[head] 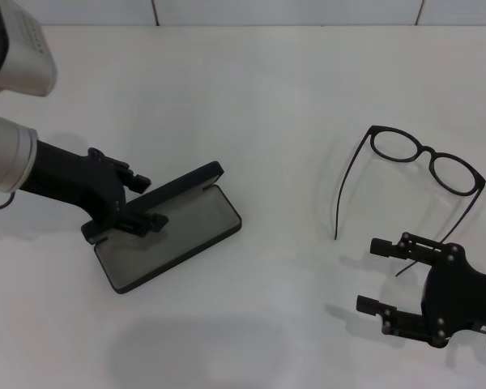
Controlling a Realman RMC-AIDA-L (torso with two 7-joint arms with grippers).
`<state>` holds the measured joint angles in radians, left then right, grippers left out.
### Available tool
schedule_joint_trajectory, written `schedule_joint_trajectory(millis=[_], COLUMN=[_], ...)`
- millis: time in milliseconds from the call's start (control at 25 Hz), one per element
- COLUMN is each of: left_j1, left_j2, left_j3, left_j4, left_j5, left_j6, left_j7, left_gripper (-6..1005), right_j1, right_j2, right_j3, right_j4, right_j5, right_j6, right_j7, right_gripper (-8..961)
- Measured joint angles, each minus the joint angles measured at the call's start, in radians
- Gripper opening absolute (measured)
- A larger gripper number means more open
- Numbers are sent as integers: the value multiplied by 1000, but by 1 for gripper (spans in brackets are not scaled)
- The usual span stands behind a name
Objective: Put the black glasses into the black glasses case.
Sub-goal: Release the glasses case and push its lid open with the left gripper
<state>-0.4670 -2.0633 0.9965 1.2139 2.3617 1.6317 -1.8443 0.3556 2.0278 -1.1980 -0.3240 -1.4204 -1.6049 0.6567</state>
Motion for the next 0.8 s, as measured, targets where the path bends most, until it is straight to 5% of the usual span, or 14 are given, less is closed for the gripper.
schedule_joint_trajectory(millis=[280,480,600,800], left_j1=[2,5,6,14], left_j2=[-9,-12,-12,-14], left_j3=[11,11,11,11], left_j4=[2,3,3,3], left_j5=[6,7,7,7], left_j6=[-13,-18,-27,-35], left_j7=[21,36,45,77], left_gripper=[671,639,480,434], right_j1=[0,0,3,3], right_j2=[0,0,0,0], right_j3=[0,-2,0,1], right_j4=[2,5,12,13], right_j5=[0,0,0,0], right_j6=[2,7,7,6], right_j7=[0,1,1,3], right_gripper=[711,711,711,711])
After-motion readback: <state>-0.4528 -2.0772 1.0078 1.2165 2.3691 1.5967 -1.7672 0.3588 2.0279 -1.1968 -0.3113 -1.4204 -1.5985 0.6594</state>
